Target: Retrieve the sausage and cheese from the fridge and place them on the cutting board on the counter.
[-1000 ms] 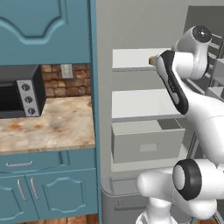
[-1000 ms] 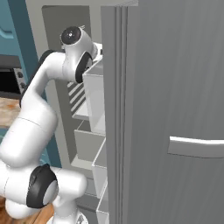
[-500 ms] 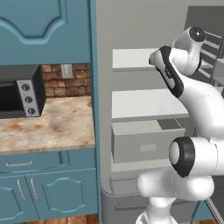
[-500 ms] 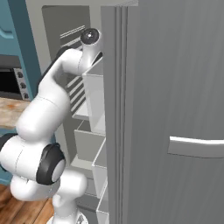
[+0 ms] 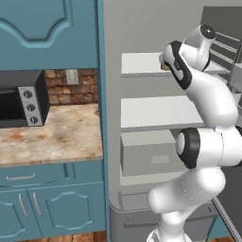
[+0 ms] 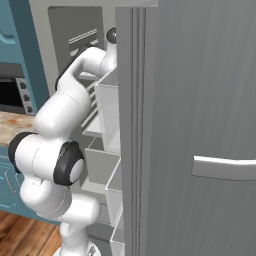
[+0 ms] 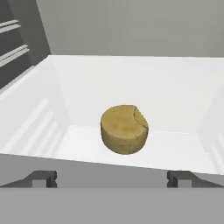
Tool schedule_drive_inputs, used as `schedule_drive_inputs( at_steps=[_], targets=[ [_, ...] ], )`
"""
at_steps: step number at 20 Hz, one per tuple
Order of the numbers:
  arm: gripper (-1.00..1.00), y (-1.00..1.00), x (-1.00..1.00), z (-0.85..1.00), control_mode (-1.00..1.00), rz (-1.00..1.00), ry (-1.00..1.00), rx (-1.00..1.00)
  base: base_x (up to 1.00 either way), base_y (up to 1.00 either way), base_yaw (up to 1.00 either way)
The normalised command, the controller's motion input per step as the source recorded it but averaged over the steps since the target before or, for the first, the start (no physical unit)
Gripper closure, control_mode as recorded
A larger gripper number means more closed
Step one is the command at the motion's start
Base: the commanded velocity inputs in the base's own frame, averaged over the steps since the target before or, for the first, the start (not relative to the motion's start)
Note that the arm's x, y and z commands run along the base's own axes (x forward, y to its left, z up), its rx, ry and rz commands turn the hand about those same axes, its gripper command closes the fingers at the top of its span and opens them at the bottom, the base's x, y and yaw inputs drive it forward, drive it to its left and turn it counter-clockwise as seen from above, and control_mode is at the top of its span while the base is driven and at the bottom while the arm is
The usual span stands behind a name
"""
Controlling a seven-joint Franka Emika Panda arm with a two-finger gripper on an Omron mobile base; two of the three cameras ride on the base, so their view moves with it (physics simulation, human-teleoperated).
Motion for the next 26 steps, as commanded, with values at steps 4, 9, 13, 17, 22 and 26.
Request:
schedule_drive_inputs(
  at_steps=[4, 9, 13, 17, 22, 26],
  targets=[
    [-1.00, 0.00, 0.30, -0.29, -1.00, 0.10, 0.00, -0.03, 0.00, 0.00, 0.00],
    [-1.00, -0.01, 0.45, -0.16, -1.00, 0.07, 0.01, 0.00, 0.00, 0.00, 0.00],
    [-1.00, -0.03, 0.48, -0.06, -1.00, 0.05, 0.00, 0.00, 0.00, 0.00, 0.00],
    [-1.00, -0.04, 0.42, -0.06, -1.00, 0.04, 0.00, 0.00, 0.00, 0.00, 0.00],
    [-1.00, -0.10, 0.33, 0.00, -1.00, 0.01, 0.02, -0.02, 0.00, 0.00, 0.00],
    [-1.00, -0.02, 0.04, -0.09, -1.00, 0.00, 0.01, -0.05, 0.00, 0.00, 0.00]
  ],
)
